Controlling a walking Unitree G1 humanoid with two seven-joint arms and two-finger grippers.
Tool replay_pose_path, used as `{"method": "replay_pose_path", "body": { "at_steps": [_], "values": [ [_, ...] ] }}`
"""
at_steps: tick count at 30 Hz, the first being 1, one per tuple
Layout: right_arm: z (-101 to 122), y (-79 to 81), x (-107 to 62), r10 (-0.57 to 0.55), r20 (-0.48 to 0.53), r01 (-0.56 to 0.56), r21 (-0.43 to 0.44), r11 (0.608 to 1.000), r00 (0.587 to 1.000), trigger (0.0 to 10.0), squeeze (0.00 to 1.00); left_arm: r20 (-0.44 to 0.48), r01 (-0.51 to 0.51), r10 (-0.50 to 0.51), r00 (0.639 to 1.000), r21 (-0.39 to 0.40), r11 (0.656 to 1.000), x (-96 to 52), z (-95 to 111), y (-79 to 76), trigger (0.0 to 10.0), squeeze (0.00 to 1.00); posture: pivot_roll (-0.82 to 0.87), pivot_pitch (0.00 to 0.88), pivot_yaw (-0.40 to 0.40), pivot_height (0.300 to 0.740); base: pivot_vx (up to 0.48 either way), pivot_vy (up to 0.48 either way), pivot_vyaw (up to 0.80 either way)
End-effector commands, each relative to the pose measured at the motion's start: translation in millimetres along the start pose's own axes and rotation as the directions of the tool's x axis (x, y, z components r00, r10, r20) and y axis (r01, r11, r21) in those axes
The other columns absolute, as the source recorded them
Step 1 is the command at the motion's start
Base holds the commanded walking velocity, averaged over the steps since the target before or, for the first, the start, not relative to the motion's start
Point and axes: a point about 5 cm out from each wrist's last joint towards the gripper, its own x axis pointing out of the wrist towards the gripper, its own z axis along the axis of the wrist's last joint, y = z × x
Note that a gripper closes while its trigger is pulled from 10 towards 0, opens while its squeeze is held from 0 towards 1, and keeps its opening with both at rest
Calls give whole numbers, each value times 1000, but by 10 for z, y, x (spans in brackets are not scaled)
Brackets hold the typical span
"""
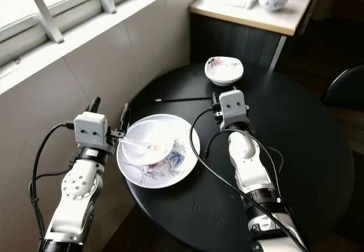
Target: Kitchen organization
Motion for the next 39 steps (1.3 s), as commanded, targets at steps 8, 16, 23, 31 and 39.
{"method": "replay_pose_path", "body": {
  "at_steps": [8,16,23,31,39],
  "values": [
    [43,-21,18,-7,20,7,-11,1000,1000,10000,0,15,-2,2,1000,2,1000,7,26,19,10000,0,-38,0,15,740,0,0,0],
    [45,-23,19,-7,22,7,-11,1000,1000,10000,0,16,-1,1,1000,0,1000,8,26,18,10000,0,-37,0,14,740,0,0,0],
    [46,-24,15,-6,23,6,-12,1000,1000,10000,0,16,-1,1,1000,-2,1000,3,26,14,10000,0,-38,0,13,740,173,0,0],
    [50,-24,16,-5,25,5,-13,1000,1000,10000,0,16,-1,1,1000,-3,1000,1,25,14,10000,0,-37,0,12,740,257,0,0],
    [47,-19,16,-4,25,4,-12,1000,1000,10000,0,16,0,0,1000,-3,1000,-1,23,12,10000,0,-37,0,13,740,272,0,0]
  ]
}}
